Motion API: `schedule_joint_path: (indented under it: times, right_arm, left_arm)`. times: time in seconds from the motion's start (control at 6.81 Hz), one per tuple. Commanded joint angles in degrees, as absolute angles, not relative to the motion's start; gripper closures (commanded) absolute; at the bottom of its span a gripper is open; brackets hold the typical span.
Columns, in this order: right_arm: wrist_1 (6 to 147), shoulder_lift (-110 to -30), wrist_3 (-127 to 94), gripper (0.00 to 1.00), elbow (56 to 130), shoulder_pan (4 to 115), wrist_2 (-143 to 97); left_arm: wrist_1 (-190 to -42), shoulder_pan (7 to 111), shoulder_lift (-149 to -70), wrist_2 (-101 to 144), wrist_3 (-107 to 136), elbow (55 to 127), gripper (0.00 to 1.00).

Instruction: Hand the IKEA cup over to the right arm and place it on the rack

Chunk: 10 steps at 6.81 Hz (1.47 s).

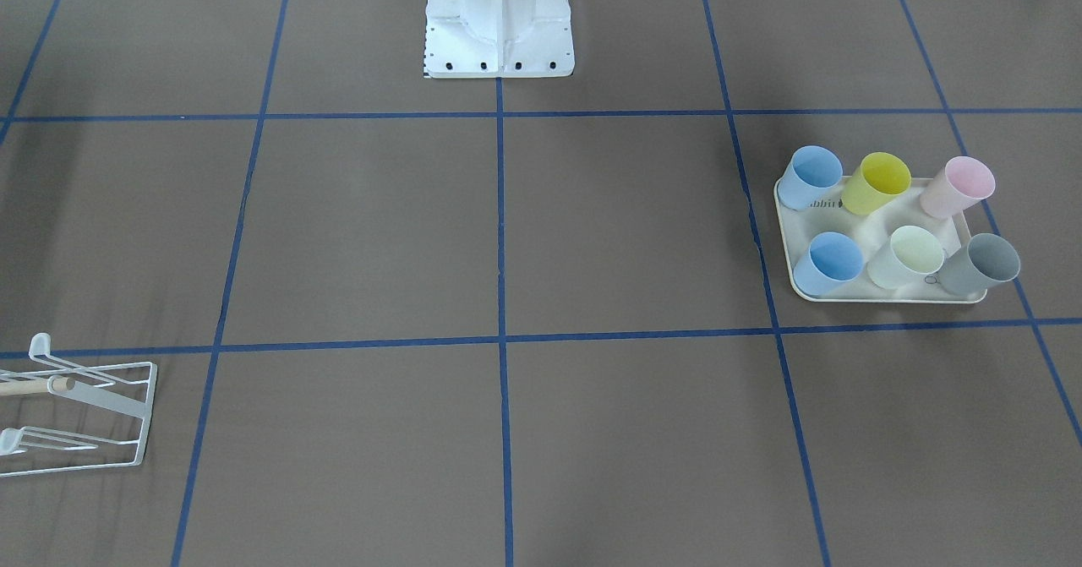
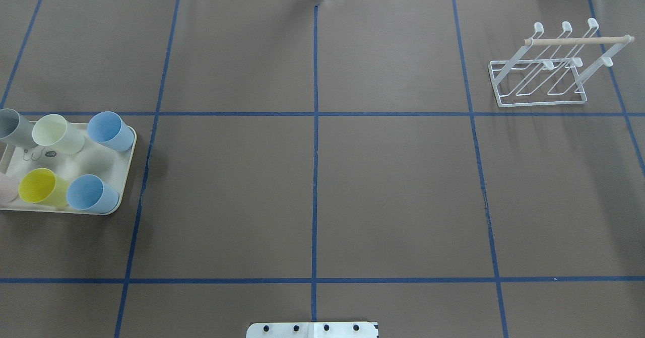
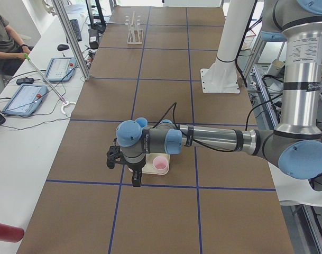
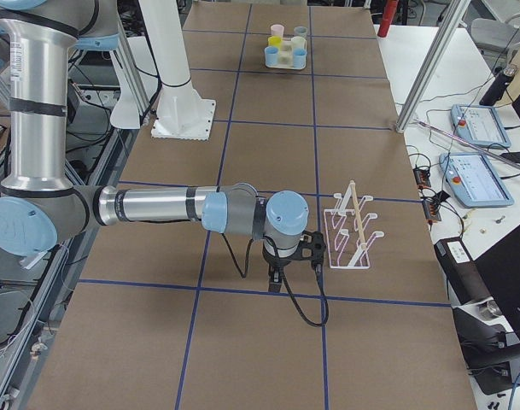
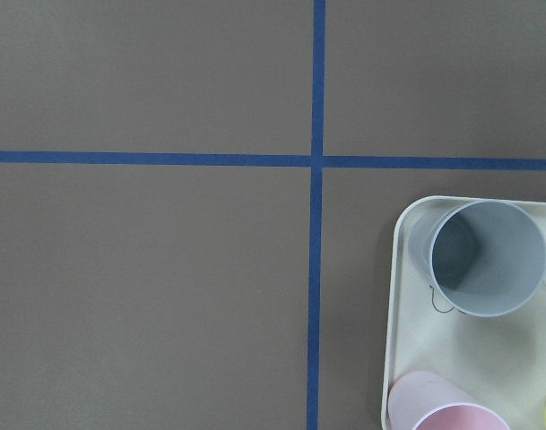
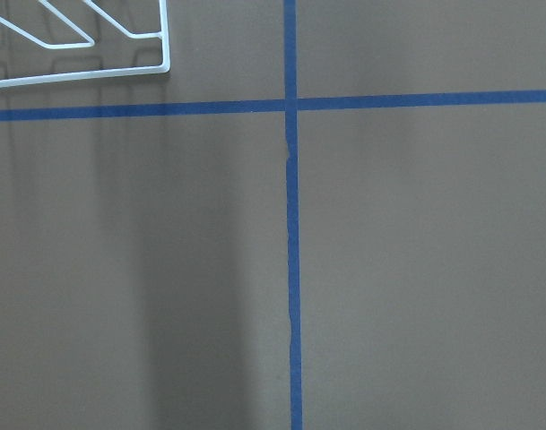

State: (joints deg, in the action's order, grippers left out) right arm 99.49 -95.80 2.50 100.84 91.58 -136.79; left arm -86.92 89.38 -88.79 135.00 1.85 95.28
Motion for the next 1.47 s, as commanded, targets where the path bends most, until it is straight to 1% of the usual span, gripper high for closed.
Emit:
schedule_joint_path:
  times: [0.0, 0.29, 0.59, 0.73, 0.88, 1.03, 1.17, 1.32]
  right_arm:
    - [99.5, -95.8, 2.4, 0.0, 102.6, 91.6, -136.8]
    - [99.5, -95.8, 2.2, 0.0, 102.7, 91.6, -136.9]
    - [99.4, -94.6, 2.0, 0.0, 103.0, 91.6, -136.8]
    - [99.4, -94.3, 1.9, 0.0, 103.3, 91.6, -136.8]
    - [99.1, -94.0, 1.7, 0.0, 103.5, 91.6, -137.0]
    - [96.2, -93.9, 1.6, 0.0, 103.5, 91.5, -137.0]
    - [91.2, -93.1, 1.8, 0.0, 103.5, 91.5, -136.4]
    - [90.3, -92.4, 1.7, 0.0, 103.4, 91.4, -137.0]
  left_arm:
    - [-87.0, 89.3, -88.8, 135.0, 1.9, 95.1, 0.0]
    - [-86.9, 89.3, -90.3, 135.1, 2.3, 95.2, 0.0]
    - [-88.3, 88.9, -93.9, 135.0, 2.4, 95.9, 0.0]
    - [-93.5, 87.4, -95.3, 135.0, 2.4, 91.9, 0.0]
    - [-101.4, 87.0, -94.3, 135.6, 2.5, 90.2, 0.0]
    - [-104.9, 87.0, -93.6, 135.7, 2.4, 88.9, 0.0]
    - [-108.8, 87.0, -93.4, 135.8, 2.3, 89.1, 0.0]
    - [-111.2, 86.3, -94.1, 135.9, 2.3, 83.3, 0.0]
